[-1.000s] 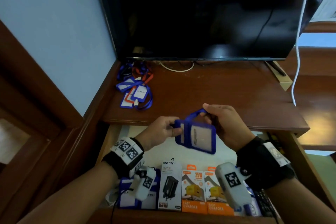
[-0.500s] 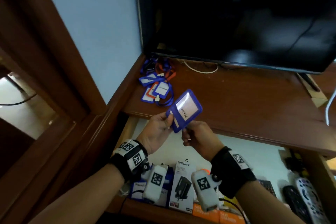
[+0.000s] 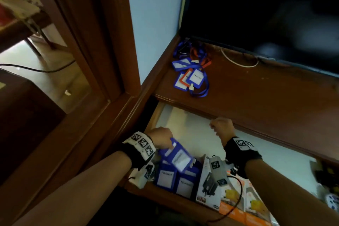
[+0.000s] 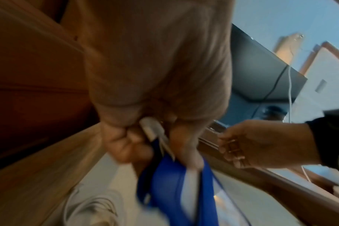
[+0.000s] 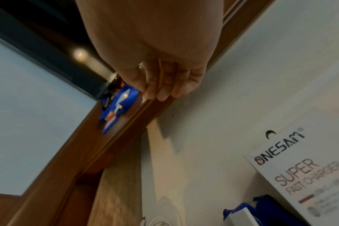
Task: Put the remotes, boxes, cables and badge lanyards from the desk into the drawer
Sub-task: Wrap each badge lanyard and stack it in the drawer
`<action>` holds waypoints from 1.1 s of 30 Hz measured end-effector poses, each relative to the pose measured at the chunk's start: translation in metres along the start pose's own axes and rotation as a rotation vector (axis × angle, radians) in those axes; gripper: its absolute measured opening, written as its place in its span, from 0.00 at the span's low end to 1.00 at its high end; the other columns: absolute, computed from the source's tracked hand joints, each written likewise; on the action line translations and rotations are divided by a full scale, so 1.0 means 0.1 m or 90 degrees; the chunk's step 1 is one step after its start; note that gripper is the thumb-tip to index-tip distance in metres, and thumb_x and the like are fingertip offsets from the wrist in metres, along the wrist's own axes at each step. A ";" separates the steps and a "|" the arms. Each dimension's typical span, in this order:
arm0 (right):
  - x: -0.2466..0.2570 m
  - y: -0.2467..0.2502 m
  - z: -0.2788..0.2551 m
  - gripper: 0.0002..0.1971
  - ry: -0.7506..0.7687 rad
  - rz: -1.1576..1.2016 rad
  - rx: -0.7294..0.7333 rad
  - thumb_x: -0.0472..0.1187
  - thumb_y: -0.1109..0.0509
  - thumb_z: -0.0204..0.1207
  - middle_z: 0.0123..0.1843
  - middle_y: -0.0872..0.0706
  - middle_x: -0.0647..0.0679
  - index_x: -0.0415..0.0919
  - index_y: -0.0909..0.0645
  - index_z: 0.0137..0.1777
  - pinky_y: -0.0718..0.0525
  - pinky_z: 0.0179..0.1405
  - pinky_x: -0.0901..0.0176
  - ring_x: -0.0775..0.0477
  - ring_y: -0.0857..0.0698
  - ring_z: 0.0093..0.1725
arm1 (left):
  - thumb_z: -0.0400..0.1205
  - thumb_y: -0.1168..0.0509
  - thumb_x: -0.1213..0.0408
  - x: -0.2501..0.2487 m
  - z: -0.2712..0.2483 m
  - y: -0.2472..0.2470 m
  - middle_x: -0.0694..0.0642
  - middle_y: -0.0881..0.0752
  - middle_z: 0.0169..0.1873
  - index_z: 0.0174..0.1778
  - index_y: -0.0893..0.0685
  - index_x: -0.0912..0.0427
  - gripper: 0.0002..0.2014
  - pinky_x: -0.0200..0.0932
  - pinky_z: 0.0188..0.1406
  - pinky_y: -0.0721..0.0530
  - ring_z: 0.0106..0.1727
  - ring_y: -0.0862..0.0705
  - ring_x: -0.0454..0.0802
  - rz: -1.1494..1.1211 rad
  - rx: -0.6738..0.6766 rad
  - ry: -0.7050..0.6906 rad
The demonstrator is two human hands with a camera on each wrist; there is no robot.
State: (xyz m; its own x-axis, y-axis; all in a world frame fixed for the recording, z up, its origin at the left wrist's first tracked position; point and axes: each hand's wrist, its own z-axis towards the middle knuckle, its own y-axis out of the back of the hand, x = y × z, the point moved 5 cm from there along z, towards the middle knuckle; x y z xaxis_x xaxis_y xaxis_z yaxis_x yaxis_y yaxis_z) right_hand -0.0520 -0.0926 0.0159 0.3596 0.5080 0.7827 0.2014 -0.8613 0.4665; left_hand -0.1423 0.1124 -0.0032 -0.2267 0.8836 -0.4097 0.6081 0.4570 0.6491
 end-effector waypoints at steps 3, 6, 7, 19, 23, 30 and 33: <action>0.15 -0.18 0.08 0.06 0.033 -0.087 -0.048 0.35 0.32 0.76 0.44 0.20 0.43 0.37 0.21 0.52 0.22 0.48 0.47 0.38 0.20 0.47 | 0.79 0.32 0.55 -0.01 0.07 -0.11 0.59 0.14 0.41 0.37 0.18 0.62 0.13 0.47 0.42 0.19 0.42 0.17 0.56 0.183 0.121 -0.035; 0.30 -0.36 0.21 0.31 0.027 -0.184 -0.066 0.38 0.27 0.72 0.66 0.28 0.34 0.36 0.35 0.73 0.26 0.64 0.41 0.29 0.27 0.66 | 0.75 0.31 0.58 -0.04 0.17 -0.15 0.54 0.20 0.28 0.28 0.23 0.57 0.13 0.45 0.37 0.19 0.35 0.18 0.56 0.261 0.100 -0.124; 0.36 -0.41 0.23 0.33 0.015 -0.234 -0.070 0.40 0.28 0.71 0.69 0.31 0.33 0.38 0.37 0.74 0.28 0.65 0.40 0.28 0.30 0.68 | 0.73 0.31 0.60 -0.07 0.19 -0.17 0.55 0.22 0.28 0.28 0.24 0.57 0.11 0.43 0.34 0.20 0.33 0.19 0.55 0.295 0.081 -0.158; 0.48 -0.58 0.55 0.41 0.135 -0.560 -0.001 0.58 0.32 0.75 0.81 0.47 0.43 0.61 0.52 0.83 0.25 0.67 0.35 0.31 0.36 0.74 | 0.74 0.32 0.65 -0.13 0.30 -0.50 0.56 0.22 0.27 0.28 0.25 0.59 0.11 0.54 0.38 0.13 0.31 0.19 0.56 0.404 0.094 -0.312; 0.43 -0.55 0.56 0.40 0.164 -0.590 -0.003 0.54 0.27 0.71 0.79 0.46 0.46 0.60 0.44 0.80 0.23 0.66 0.35 0.32 0.34 0.73 | 0.74 0.27 0.61 -0.15 0.35 -0.50 0.59 0.19 0.41 0.41 0.23 0.60 0.11 0.50 0.40 0.19 0.43 0.17 0.61 0.371 0.081 -0.351; 0.41 -0.42 0.51 0.26 0.144 -0.502 -0.042 0.49 0.27 0.75 0.70 0.35 0.38 0.39 0.30 0.68 0.20 0.57 0.41 0.28 0.22 0.62 | 0.72 0.25 0.53 -0.12 0.46 -0.46 0.53 0.20 0.53 0.53 0.19 0.54 0.17 0.49 0.50 0.21 0.53 0.22 0.50 0.141 0.038 -0.361; 0.35 -0.29 0.49 0.18 0.106 -0.521 0.007 0.47 0.36 0.82 0.67 0.31 0.36 0.33 0.23 0.62 0.24 0.55 0.47 0.29 0.20 0.58 | 0.76 0.28 0.53 -0.06 0.51 -0.15 0.47 0.20 0.50 0.50 0.17 0.51 0.11 0.46 0.53 0.20 0.49 0.22 0.43 -0.100 -0.115 -0.313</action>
State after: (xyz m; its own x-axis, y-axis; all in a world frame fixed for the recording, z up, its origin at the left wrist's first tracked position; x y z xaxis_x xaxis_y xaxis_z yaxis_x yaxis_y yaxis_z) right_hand -0.0007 -0.0505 0.0101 -0.0429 0.9673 0.2500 0.3493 -0.2199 0.9108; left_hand -0.1111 0.0954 -0.0432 0.1047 0.6714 -0.7337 0.4458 0.6278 0.6381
